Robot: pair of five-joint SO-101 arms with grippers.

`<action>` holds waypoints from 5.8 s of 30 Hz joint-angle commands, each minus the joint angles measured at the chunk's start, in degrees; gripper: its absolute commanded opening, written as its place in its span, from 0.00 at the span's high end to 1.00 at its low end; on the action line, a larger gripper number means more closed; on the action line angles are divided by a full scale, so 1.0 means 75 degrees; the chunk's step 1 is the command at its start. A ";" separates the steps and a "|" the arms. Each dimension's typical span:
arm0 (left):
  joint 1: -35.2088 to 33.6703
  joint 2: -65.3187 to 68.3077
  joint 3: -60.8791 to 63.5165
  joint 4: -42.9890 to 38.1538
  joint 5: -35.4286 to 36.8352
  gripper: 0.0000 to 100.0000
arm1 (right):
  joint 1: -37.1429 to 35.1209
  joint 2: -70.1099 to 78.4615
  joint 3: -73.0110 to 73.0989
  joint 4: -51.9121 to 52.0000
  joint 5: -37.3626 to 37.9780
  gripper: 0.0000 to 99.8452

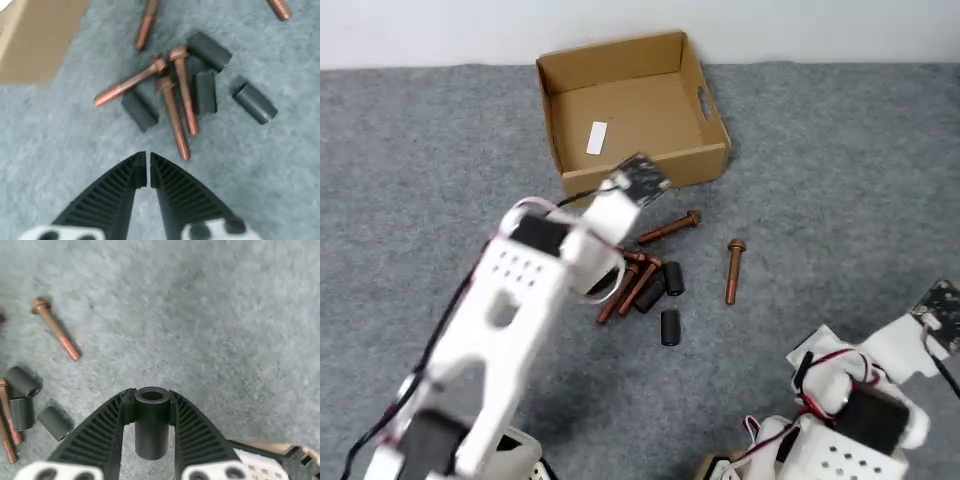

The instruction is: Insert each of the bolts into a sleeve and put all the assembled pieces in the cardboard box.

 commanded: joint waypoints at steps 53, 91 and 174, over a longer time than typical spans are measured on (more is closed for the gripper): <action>0.0891 0.8275 -0.7836 0.2954 0.0610 0.89 | 0.0053 -0.0076 0.0012 -0.0264 -0.0188 0.99; 0.1395 0.0633 -0.2514 0.2930 0.3024 1.00 | -0.1389 -0.2796 0.0281 -0.0346 0.1020 0.99; 0.2098 -1.2566 0.6840 -0.2919 0.6025 1.00 | -0.9149 -0.3171 0.1489 -0.4823 0.4314 0.99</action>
